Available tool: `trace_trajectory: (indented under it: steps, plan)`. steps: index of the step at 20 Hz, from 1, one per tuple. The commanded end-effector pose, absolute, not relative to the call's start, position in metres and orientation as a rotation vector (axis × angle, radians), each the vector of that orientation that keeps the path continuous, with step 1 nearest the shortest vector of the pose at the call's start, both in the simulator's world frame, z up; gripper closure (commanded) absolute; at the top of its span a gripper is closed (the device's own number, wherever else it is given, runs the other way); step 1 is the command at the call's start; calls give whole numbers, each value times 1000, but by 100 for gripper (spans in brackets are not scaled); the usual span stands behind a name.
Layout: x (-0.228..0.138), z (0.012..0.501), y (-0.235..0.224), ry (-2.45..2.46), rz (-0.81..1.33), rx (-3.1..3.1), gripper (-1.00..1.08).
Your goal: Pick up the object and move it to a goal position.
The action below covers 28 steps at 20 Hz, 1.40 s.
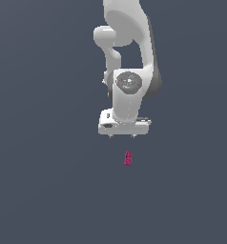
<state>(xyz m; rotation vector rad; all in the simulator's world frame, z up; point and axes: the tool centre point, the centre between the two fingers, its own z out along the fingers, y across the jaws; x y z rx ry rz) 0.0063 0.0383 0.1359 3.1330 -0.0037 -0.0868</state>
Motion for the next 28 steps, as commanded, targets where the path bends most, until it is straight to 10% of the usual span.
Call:
trace_trajectory:
  steps: [1,28]
  plan:
    - [15,126,43,-44,-75,3133,-92]
    - [61,45,71,-278,-2,3129,-92]
